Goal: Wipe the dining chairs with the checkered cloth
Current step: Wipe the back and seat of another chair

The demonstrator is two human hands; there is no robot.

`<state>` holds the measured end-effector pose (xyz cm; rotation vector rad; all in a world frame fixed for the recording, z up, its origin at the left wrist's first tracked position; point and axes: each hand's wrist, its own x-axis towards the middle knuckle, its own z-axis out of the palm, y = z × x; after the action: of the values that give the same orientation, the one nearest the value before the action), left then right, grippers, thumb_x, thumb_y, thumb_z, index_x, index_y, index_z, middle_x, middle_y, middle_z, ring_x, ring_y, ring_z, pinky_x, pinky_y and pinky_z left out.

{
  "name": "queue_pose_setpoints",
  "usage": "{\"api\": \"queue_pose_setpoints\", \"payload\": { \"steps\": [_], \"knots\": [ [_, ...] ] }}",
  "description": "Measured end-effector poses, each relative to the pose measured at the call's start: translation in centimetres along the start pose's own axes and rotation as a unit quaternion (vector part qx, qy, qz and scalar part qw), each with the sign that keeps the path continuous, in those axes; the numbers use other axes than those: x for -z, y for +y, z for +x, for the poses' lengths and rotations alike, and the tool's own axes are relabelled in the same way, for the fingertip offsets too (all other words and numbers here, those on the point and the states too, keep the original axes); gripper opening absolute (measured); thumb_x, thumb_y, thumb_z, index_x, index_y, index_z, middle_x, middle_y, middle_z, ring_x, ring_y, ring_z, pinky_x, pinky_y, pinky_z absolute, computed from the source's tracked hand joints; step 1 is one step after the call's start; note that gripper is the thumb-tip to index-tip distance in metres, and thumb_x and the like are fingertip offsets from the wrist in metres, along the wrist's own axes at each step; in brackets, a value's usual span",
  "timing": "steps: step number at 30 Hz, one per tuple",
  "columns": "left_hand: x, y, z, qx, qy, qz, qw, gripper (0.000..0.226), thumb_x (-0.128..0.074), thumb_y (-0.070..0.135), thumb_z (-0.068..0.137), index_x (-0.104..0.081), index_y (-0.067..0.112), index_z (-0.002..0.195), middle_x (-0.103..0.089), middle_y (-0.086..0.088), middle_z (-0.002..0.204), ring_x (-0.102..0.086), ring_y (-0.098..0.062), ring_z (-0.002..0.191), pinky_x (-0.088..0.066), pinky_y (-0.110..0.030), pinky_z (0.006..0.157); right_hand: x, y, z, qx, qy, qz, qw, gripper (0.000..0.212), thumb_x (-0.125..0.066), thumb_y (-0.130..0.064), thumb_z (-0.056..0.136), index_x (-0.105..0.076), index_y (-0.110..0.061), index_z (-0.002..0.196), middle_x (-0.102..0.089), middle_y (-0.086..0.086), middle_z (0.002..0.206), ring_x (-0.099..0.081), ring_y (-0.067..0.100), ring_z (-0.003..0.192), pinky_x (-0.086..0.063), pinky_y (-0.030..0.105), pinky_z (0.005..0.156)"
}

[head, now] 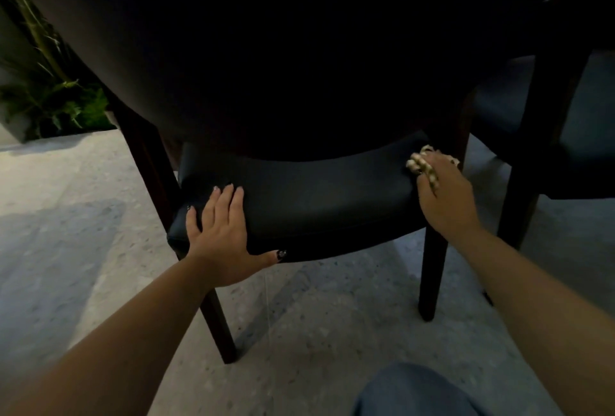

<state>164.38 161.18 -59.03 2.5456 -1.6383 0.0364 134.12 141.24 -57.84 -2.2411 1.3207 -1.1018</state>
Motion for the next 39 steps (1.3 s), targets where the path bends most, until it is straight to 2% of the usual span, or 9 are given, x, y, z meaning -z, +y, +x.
{"api": "queue_pose_setpoints", "payload": {
  "steps": [4,6,9,18,25,29,32,36,39],
  "knots": [
    [0.0,0.0,0.2,0.001,-0.007,0.001,1.0,0.136,-0.032,0.096,0.045,0.015,0.024,0.15,0.016,0.003,0.159,0.021,-0.021,0.146,0.017,-0.051,0.111,-1.3,-2.4,0.0,-0.117,0.084,0.036,0.989,0.035,-0.048,-0.009,0.095,-0.057,-0.011,0.128,-0.058,0.011,0.13,-0.052,0.027,0.12,-0.039,0.036,0.106],
    [0.0,0.0,0.2,-0.001,-0.01,0.006,1.0,0.135,-0.035,0.096,0.048,0.017,0.024,0.15,0.017,0.003,0.159,0.021,-0.021,0.146,0.018,-0.05,0.11,-1.8,-3.3,-0.1,-0.134,0.098,0.031,0.986,0.034,-0.046,-0.008,0.095,-0.058,-0.011,0.127,-0.059,0.012,0.127,-0.053,0.028,0.118,-0.039,0.035,0.104],
    [-0.1,-0.1,0.3,-0.003,-0.009,0.01,1.0,0.132,-0.039,0.094,0.052,0.019,0.025,0.149,0.019,0.004,0.158,0.022,-0.022,0.145,0.019,-0.05,0.108,-2.5,-5.4,-1.1,-0.091,0.088,0.009,0.992,0.031,-0.045,-0.005,0.094,-0.061,-0.007,0.121,-0.063,0.015,0.117,-0.057,0.032,0.108,-0.041,0.034,0.095],
    [0.0,-0.3,0.3,-0.005,-0.018,0.002,1.0,0.136,-0.037,0.095,0.044,0.018,0.027,0.148,0.019,0.007,0.157,0.022,-0.02,0.145,0.019,-0.049,0.108,-7.9,-13.2,-5.8,0.03,0.049,0.04,0.998,0.029,-0.053,0.008,0.086,-0.063,0.005,0.114,-0.062,0.022,0.121,-0.056,0.036,0.117,-0.042,0.046,0.103],
    [0.5,-0.2,0.0,-0.006,-0.028,0.004,1.0,0.14,-0.067,0.081,0.053,0.018,0.025,0.149,0.018,0.006,0.157,0.02,-0.02,0.145,0.014,-0.053,0.113,-6.7,-11.3,-5.6,0.141,-0.03,0.021,0.989,0.04,-0.044,0.012,0.083,-0.06,0.007,0.12,-0.057,0.023,0.128,-0.051,0.034,0.125,-0.033,0.045,0.112],
    [0.6,0.1,-0.1,0.001,-0.024,0.009,1.0,0.138,-0.068,0.079,0.056,0.016,0.022,0.15,0.016,0.004,0.159,0.019,-0.021,0.146,0.013,-0.053,0.114,-1.7,-4.7,-1.5,0.046,0.066,-0.034,0.996,0.038,-0.041,0.012,0.085,-0.061,0.009,0.117,-0.059,0.026,0.123,-0.054,0.038,0.12,-0.033,0.044,0.111],
    [0.8,0.2,-0.2,0.0,-0.026,0.006,1.0,0.137,-0.068,0.078,0.057,0.016,0.022,0.15,0.016,0.004,0.158,0.019,-0.021,0.146,0.013,-0.052,0.113,0.2,-1.5,0.3,-0.04,0.04,-0.034,0.998,0.035,-0.043,0.001,0.095,-0.055,0.0,0.127,-0.056,0.018,0.13,-0.051,0.031,0.123,-0.035,0.034,0.108],
    [0.9,0.3,-0.3,0.001,-0.023,0.004,1.0,0.135,-0.069,0.075,0.059,0.016,0.023,0.15,0.016,0.003,0.159,0.019,-0.021,0.146,0.014,-0.051,0.113,-1.1,-1.9,0.6,-0.087,0.063,-0.008,0.994,0.035,-0.043,-0.006,0.097,-0.056,-0.009,0.129,-0.057,0.011,0.131,-0.049,0.025,0.123,-0.03,0.023,0.105],
    [0.8,0.3,-0.3,0.002,-0.021,0.008,1.0,0.135,-0.069,0.076,0.059,0.016,0.023,0.15,0.016,0.003,0.159,0.019,-0.022,0.146,0.013,-0.052,0.114,-1.8,-3.5,0.6,-0.101,0.074,-0.028,0.992,0.034,-0.04,-0.007,0.096,-0.06,-0.011,0.124,-0.06,0.014,0.121,-0.054,0.03,0.113,-0.037,0.031,0.097]
  ]
}}
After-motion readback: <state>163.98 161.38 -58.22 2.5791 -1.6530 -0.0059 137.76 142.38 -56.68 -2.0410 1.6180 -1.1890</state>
